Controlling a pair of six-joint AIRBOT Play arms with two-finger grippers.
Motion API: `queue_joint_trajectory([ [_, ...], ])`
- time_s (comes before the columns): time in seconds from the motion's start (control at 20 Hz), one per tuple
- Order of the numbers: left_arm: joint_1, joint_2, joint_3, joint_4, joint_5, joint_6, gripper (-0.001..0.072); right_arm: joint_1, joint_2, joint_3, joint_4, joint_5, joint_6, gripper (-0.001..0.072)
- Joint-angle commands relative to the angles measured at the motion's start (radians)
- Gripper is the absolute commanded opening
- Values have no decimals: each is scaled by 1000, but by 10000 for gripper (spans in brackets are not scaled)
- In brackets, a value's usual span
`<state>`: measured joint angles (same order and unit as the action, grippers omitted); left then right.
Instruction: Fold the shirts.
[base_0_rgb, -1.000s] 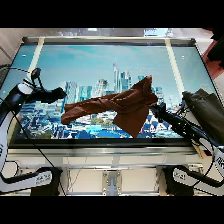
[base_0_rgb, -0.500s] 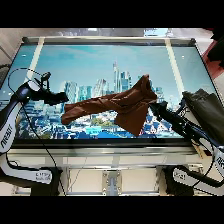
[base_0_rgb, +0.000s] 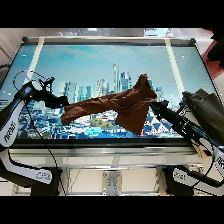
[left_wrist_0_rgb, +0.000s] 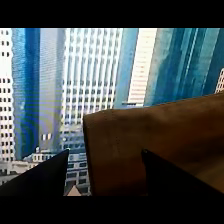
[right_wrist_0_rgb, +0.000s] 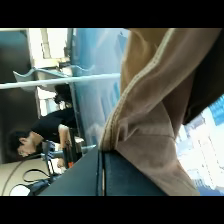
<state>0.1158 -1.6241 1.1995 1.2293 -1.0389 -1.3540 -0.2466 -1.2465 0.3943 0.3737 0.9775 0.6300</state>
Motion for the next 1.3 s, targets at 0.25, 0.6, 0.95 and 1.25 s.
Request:
queue_joint_trajectory([
  [0.25,-79,-12,3,4,41,-11,8,-1,0,0,74,58,-33,30],
  [0.6,-78,150,209,126,-7,-44,14,-43,27,33,164,270,-110,26],
  [0.95,-78,587,335,402,-106,-98,14,-244,422,315,113,362,168,25],
  [1.25,-79,882,335,280,-151,-154,13,-406,667,590,-108,300,432,26],
])
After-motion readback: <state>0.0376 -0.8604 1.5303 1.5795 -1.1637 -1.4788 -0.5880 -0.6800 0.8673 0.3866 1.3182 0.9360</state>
